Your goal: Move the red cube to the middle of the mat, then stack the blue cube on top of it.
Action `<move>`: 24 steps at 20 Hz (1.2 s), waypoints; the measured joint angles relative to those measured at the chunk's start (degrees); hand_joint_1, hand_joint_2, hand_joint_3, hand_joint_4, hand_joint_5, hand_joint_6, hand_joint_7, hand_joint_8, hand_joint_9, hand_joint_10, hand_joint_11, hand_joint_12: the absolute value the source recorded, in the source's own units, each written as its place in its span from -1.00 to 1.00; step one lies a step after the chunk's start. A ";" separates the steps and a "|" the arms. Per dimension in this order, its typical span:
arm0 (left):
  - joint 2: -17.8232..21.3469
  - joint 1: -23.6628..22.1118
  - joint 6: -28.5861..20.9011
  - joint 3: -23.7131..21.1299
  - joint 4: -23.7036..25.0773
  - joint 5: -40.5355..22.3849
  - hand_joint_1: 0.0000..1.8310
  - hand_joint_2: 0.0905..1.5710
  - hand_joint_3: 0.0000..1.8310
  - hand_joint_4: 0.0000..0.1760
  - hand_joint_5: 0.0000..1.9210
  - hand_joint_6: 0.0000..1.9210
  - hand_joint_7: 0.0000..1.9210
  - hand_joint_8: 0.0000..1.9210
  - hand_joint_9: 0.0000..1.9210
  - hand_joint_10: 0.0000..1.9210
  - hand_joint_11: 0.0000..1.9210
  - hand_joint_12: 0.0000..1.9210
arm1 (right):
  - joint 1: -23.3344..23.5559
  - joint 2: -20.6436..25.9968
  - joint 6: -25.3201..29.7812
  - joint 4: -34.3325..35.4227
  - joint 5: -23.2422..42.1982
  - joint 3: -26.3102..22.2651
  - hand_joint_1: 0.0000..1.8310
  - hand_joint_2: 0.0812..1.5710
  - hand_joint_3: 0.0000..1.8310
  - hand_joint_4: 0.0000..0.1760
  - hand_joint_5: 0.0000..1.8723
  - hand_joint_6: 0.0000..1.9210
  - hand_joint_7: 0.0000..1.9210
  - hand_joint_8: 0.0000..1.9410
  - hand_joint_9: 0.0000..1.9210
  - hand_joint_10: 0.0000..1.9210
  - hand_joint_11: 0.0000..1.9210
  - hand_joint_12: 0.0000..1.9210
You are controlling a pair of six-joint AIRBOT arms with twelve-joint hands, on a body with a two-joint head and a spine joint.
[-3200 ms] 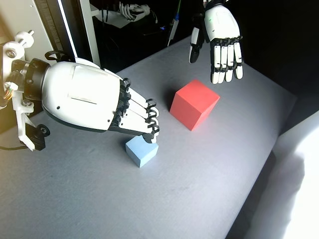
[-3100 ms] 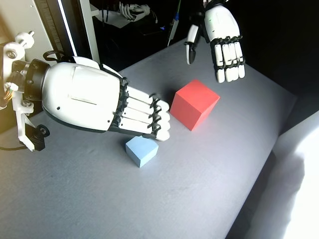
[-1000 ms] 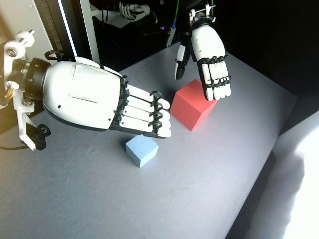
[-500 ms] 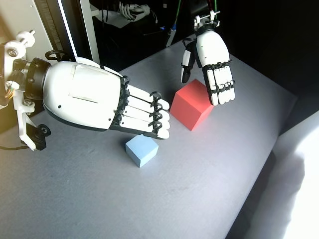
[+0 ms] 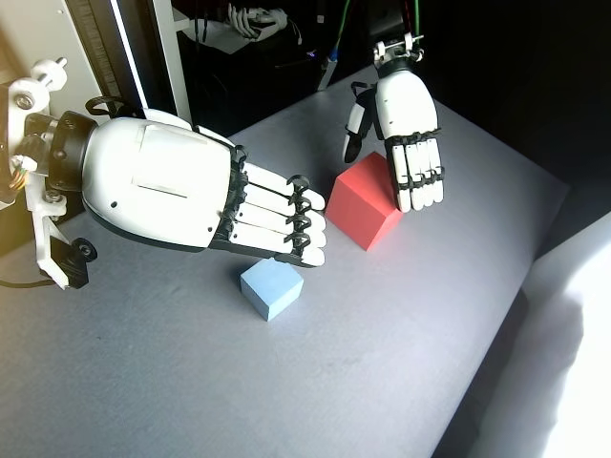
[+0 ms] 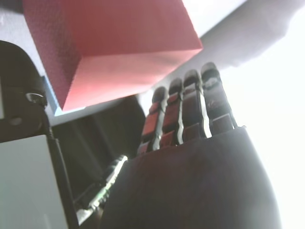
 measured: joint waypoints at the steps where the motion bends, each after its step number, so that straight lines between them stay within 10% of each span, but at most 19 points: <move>1: -0.35 -0.20 0.31 0.50 0.00 0.50 0.18 0.09 -0.99 -1.00 -1.00 -1.00 -1.00 -1.00 -1.00 -1.00 -1.00 -1.00 | 0.00 0.00 0.00 0.00 -0.02 0.00 -1.00 0.52 -1.00 -1.00 -0.92 -1.00 -0.92 -1.00 -0.93 -1.00 -1.00 -0.79; 24: -4.15 -0.46 6.08 6.60 -2.80 7.19 0.15 0.15 -1.00 -1.00 -1.00 -1.00 -1.00 -1.00 -1.00 -1.00 -1.00 -1.00 | 0.24 0.04 0.00 -0.02 0.00 0.00 -1.00 0.52 -1.00 -1.00 -0.92 -1.00 -0.92 -1.00 -0.93 -1.00 -1.00 -0.80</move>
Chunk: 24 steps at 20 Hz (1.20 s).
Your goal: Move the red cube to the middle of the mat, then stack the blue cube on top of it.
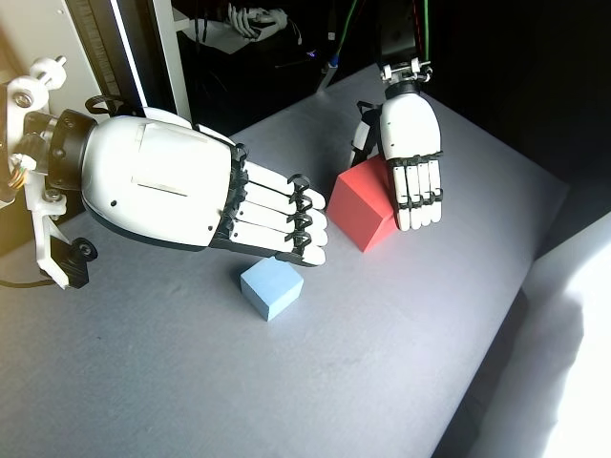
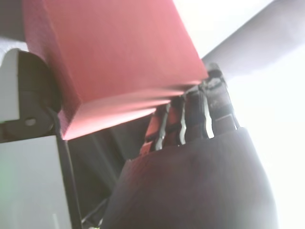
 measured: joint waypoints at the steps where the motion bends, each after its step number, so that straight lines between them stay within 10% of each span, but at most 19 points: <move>1: 0.00 0.00 0.00 0.00 0.00 0.00 0.13 0.13 -1.00 -1.00 -1.00 -1.00 -1.00 -1.00 -1.00 -1.00 -1.00 -1.00 | 0.00 0.00 0.00 0.02 0.02 0.00 -1.00 0.51 -1.00 -1.00 -0.91 -1.00 -0.91 -1.00 -0.92 -1.00 -1.00 -0.79; 11: 0.00 -0.66 0.15 0.00 -0.35 0.26 0.32 0.28 -0.99 -1.00 -0.86 -0.99 -0.81 -0.99 -0.82 -0.99 -0.90 -0.92 | 0.00 0.00 0.00 0.02 0.02 0.00 -1.00 0.51 -1.00 -1.00 -0.94 -1.00 -0.94 -1.00 -0.96 -1.00 -1.00 -0.91; 14: 0.00 -0.81 0.17 -0.02 -0.33 -0.04 0.34 0.37 -1.00 -1.00 -0.54 -0.97 -0.43 -0.95 -0.46 -0.92 -1.00 -0.01 | 0.00 0.00 0.00 0.00 0.02 0.00 -1.00 0.50 -1.00 -1.00 -0.96 -1.00 -0.96 -1.00 -0.98 -1.00 -1.00 -0.93; 16: 0.07 -0.85 0.22 0.00 -0.09 -0.20 0.43 0.33 -1.00 -1.00 -0.38 -0.97 -0.22 -0.93 -0.28 -0.83 -0.90 0.20 | 0.00 0.00 0.00 0.02 0.02 0.00 -1.00 0.51 -1.00 -1.00 -0.96 -0.99 -0.96 -0.99 -0.97 -0.99 -1.00 -0.94; 20: 0.20 -1.27 0.37 -0.02 0.02 -0.26 0.52 0.31 -1.00 -1.00 -0.22 -0.97 -0.26 -0.92 -0.69 -0.04 -0.97 0.44 | 0.00 0.00 0.00 0.02 0.02 0.00 -1.00 0.52 -1.00 -1.00 -0.95 -1.00 -0.95 -1.00 -0.96 -1.00 -1.00 -0.85; 21: 0.26 -1.46 0.33 -0.02 -0.11 -0.11 0.30 0.47 -1.00 -1.00 -0.16 0.01 -0.28 -0.86 -0.77 0.28 -0.99 0.65 | 0.00 0.00 0.00 0.02 0.00 0.00 -1.00 0.52 -1.00 -1.00 -0.96 -1.00 -0.97 -1.00 -0.98 -1.00 -1.00 -0.88; 24: 0.76 -2.47 1.38 -0.26 -2.10 0.46 0.20 0.57 -1.00 -1.00 -0.27 0.44 -0.63 0.04 -0.79 0.36 -1.00 0.64 | 0.00 0.00 0.00 0.00 0.00 0.00 -1.00 0.51 -1.00 -1.00 -0.95 -1.00 -0.95 -1.00 -0.96 -1.00 -1.00 -0.86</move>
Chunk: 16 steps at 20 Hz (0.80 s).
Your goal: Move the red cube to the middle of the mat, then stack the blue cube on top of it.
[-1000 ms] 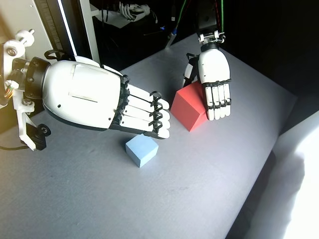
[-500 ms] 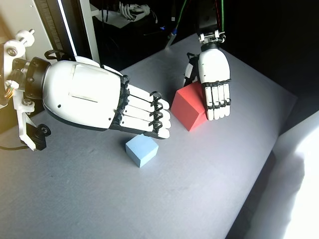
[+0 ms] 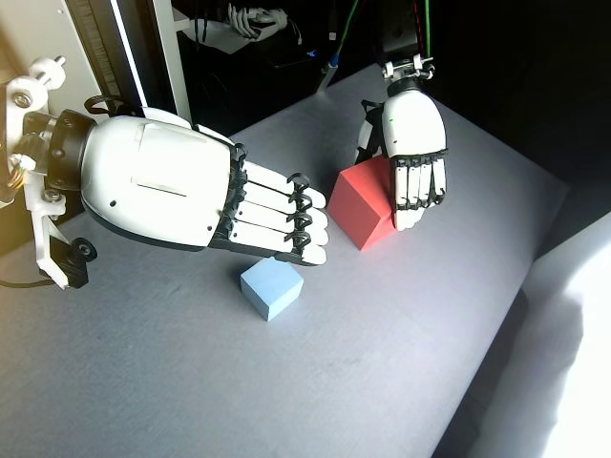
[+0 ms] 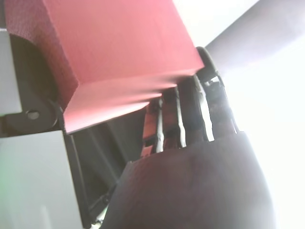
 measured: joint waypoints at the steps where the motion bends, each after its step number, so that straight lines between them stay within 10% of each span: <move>1: 0.33 -0.68 3.41 -0.15 -2.86 0.48 0.20 0.57 -1.00 -1.00 -0.27 0.45 -0.66 0.15 -0.79 0.40 -1.00 0.66 | 0.00 0.00 0.00 0.02 0.00 0.00 -1.00 0.51 -1.00 -1.00 -0.95 -1.00 -0.96 -1.00 -0.98 -1.00 -1.00 -0.90; 5: 0.96 -4.20 10.91 -0.76 -9.75 0.46 0.23 0.52 -1.00 -1.00 -0.20 0.34 -0.68 0.20 -0.80 0.39 -1.00 0.68 | 0.00 -0.02 0.00 0.00 0.02 0.00 -1.00 0.52 -1.00 -1.00 -0.96 -1.00 -0.98 -1.00 -1.00 -1.00 -1.00 -0.95; 16: -0.39 -6.78 9.44 -4.39 -15.41 -10.67 0.21 0.53 -1.00 -1.00 -0.22 0.37 -0.70 0.26 -0.81 0.39 -1.00 0.64 | 0.00 0.00 -1.44 0.11 0.07 0.02 -1.00 0.52 -1.00 -1.00 -0.98 -1.00 -0.98 -1.00 -0.99 -1.00 -1.00 -0.92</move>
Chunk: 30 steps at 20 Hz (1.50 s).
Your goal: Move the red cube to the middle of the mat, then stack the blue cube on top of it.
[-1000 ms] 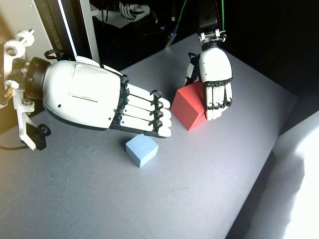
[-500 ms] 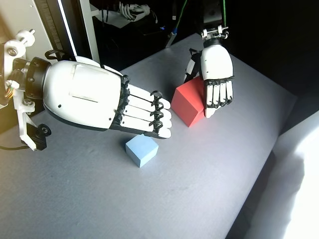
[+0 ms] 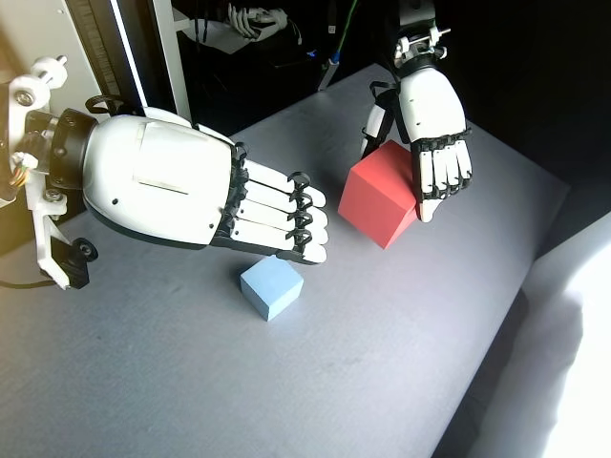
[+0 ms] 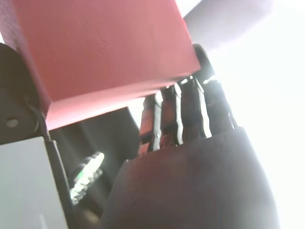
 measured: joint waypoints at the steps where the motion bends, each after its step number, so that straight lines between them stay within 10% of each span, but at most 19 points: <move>1: -0.63 0.00 -0.42 -0.39 -0.15 -0.79 0.22 0.52 -1.00 -1.00 -0.20 0.34 -0.71 0.28 -0.82 0.41 -1.00 0.66 | 0.00 -0.02 0.00 0.57 0.13 -0.02 -1.00 0.51 -1.00 -1.00 -0.95 -1.00 -0.95 -1.00 -0.96 -1.00 -1.00 -0.83; 30: -11.63 4.31 -10.27 1.03 6.60 -8.33 0.24 0.48 -0.99 -1.00 -0.15 0.27 -0.58 0.05 -0.77 0.34 -1.00 0.70 | -4.59 -0.48 -4.90 22.56 -2.45 4.04 -1.00 0.52 -1.00 -1.00 -0.97 -0.99 -0.97 -1.00 -0.99 -1.00 -1.00 -0.95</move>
